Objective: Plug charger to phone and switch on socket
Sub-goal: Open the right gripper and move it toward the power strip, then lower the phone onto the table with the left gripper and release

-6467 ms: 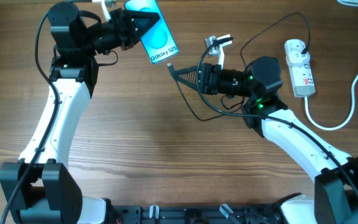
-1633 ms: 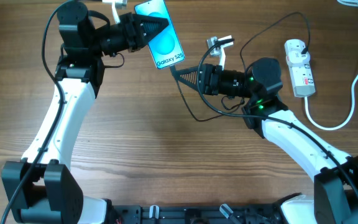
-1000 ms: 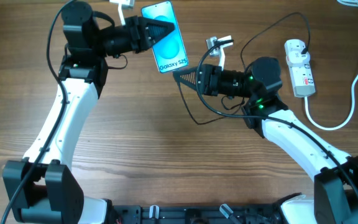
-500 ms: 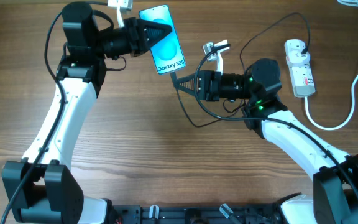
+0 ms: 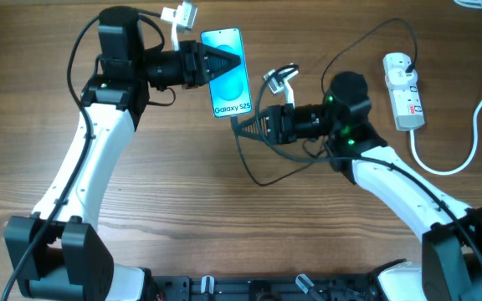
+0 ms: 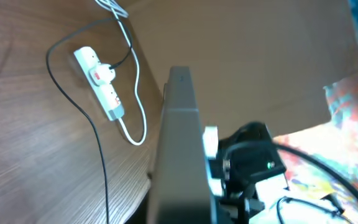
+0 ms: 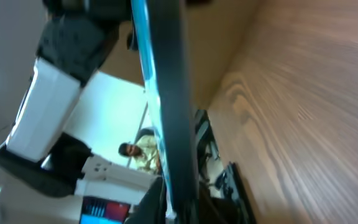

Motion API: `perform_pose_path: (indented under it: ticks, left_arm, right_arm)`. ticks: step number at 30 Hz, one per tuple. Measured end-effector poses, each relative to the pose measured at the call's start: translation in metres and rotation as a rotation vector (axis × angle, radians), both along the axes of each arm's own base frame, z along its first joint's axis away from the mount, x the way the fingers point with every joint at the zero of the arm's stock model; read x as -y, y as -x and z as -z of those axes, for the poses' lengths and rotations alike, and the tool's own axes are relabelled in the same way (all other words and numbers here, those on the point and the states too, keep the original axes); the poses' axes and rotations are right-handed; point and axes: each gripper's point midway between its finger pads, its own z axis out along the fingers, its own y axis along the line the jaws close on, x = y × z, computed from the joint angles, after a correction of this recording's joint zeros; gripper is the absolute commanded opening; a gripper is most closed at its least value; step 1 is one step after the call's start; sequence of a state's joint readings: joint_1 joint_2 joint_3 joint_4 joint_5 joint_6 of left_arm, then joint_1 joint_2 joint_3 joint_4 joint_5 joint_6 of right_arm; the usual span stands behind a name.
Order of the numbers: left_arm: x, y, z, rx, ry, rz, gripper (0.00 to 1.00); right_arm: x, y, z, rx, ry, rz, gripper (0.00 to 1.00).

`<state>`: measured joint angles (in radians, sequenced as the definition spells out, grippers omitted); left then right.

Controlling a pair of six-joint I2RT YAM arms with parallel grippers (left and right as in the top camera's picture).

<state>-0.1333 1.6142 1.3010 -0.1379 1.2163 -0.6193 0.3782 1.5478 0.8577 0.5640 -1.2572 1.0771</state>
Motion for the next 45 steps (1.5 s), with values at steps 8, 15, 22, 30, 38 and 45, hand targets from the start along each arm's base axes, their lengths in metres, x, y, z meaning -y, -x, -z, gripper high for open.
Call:
perform_pose_path:
  ticks: [8,15,22,30,38,45]
  left_arm:
    - [0.009,0.0,0.015,-0.003,-0.04,-0.017,0.04]
    - [0.015,-0.015,0.057,-0.103,-0.062,-0.012,0.04]
    - [0.054,-0.015,0.193,-0.399,-0.156,0.064,0.04]
    - [0.046,-0.016,0.26,-0.431,-0.352,-0.019,0.04]
    - [0.058,-0.005,0.294,-0.384,-0.492,-0.014,0.04]
    - [0.058,-0.001,0.301,-0.428,-0.465,0.004,0.16]
  right_arm:
    - [0.015,-0.017,0.02,-0.019,0.079,0.083,0.46]
    - [0.109,-0.052,-0.002,0.048,0.138,0.385,0.52]
    - [0.196,-0.057,0.034,0.025,0.508,0.764,0.62]
    - [0.269,-0.073,0.074,0.065,0.927,1.029,0.8]
    - [0.339,-0.105,0.137,-0.197,1.096,1.188,0.99]
    - [0.356,-0.11,0.136,-0.296,1.078,1.243,1.0]
